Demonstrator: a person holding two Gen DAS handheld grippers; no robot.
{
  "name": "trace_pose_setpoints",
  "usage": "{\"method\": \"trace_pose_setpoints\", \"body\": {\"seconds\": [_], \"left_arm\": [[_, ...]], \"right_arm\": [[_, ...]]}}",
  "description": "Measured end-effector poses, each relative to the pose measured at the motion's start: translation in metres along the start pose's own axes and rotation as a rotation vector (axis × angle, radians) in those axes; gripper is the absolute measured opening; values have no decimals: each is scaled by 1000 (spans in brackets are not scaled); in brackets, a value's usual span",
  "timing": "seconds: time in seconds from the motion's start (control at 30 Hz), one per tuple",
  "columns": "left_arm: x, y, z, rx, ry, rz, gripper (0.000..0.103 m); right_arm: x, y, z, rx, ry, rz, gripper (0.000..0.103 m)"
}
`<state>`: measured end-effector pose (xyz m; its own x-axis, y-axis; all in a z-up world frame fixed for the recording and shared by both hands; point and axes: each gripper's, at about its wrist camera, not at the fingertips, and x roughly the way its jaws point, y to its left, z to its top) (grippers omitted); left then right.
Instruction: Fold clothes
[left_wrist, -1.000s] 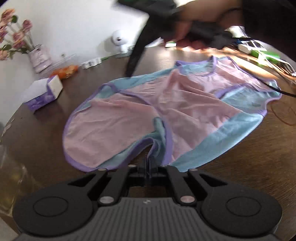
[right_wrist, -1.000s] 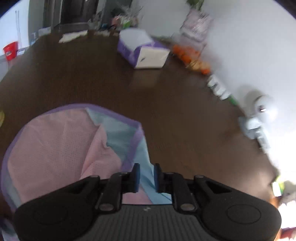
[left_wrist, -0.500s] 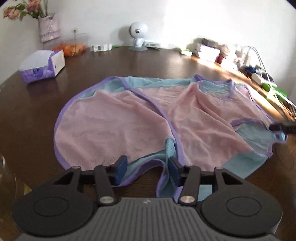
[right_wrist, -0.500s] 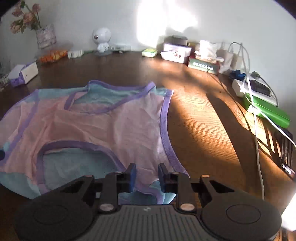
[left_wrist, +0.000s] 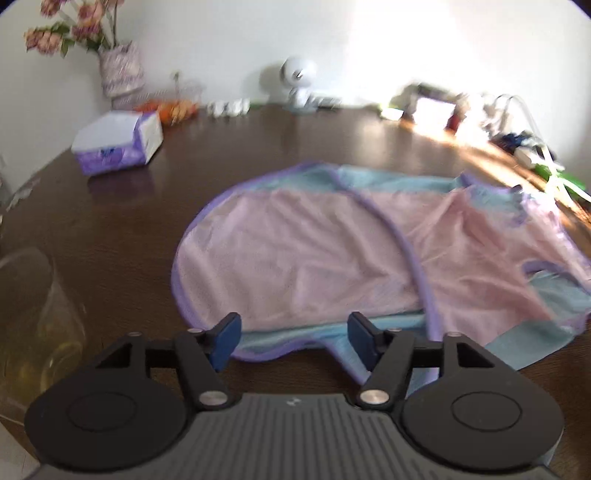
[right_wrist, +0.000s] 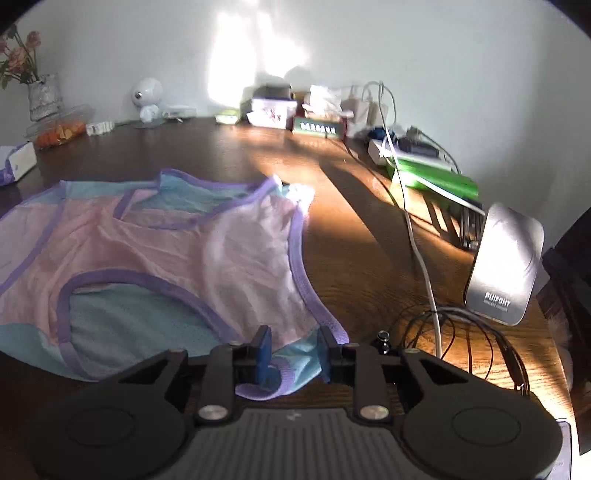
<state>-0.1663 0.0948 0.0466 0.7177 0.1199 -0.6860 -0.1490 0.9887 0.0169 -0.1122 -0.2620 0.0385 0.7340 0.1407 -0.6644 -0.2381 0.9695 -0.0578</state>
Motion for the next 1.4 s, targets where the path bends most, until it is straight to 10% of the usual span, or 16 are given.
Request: {"method": "trace_pose_setpoints", "body": {"seconds": [0.17, 0.33, 0.73, 0.83, 0.9, 1.17, 1.4], "left_arm": [[20, -16, 0, 71, 45, -56, 70], [14, -1, -18, 40, 57, -28, 68], [-3, -3, -17, 67, 78, -26, 68], [-4, 0, -28, 69, 88, -16, 69], [-8, 4, -40, 71, 69, 17, 86], [-36, -8, -34, 129, -25, 25, 88], [-21, -6, -43, 3, 35, -102, 45]], "right_arm": [[-6, 60, -1, -160, -74, 289, 35], [10, 79, -13, -154, 1, 218, 30], [-12, 97, -7, -181, -13, 369, 29], [-4, 111, -16, -243, 38, 352, 14], [-10, 109, -23, -233, 36, 344, 14], [-19, 100, 13, -183, -5, 445, 31], [72, 186, 127, -400, -5, 511, 38]]}}
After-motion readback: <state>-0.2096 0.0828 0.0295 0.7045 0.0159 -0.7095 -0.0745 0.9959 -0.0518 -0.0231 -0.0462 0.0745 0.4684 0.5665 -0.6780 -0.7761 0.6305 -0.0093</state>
